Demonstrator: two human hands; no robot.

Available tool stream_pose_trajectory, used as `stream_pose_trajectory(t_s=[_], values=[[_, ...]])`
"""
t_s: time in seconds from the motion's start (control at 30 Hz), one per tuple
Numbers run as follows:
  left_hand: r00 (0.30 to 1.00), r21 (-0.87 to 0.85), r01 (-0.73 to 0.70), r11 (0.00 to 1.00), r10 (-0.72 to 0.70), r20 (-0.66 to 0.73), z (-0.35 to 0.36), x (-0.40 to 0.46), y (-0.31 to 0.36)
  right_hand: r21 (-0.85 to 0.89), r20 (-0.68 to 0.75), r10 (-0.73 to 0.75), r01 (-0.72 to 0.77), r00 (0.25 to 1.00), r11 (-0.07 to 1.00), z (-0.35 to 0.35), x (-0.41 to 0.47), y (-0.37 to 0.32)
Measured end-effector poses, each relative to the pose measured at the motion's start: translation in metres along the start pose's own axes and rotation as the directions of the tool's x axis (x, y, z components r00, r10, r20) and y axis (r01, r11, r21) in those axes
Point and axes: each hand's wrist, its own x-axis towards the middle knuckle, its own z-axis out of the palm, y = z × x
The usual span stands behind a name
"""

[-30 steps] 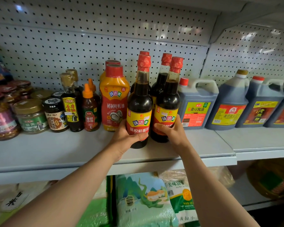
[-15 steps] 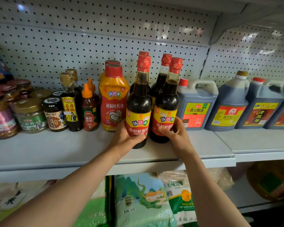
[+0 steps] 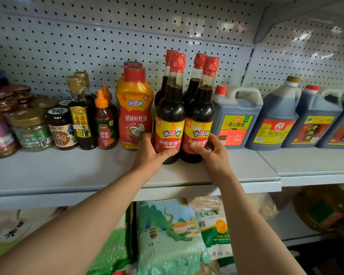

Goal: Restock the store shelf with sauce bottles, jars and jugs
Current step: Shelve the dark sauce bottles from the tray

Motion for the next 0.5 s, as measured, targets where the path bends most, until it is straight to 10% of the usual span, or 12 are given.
stream_pose_trajectory(t_s=[0.5], values=[[0.998,0.017,0.043,0.999,-0.042,-0.050,0.0009,0.0005,-0.0007,0.009,-0.038,0.036,-0.035,0.999,0.999,0.0008,0.0034,0.0029]])
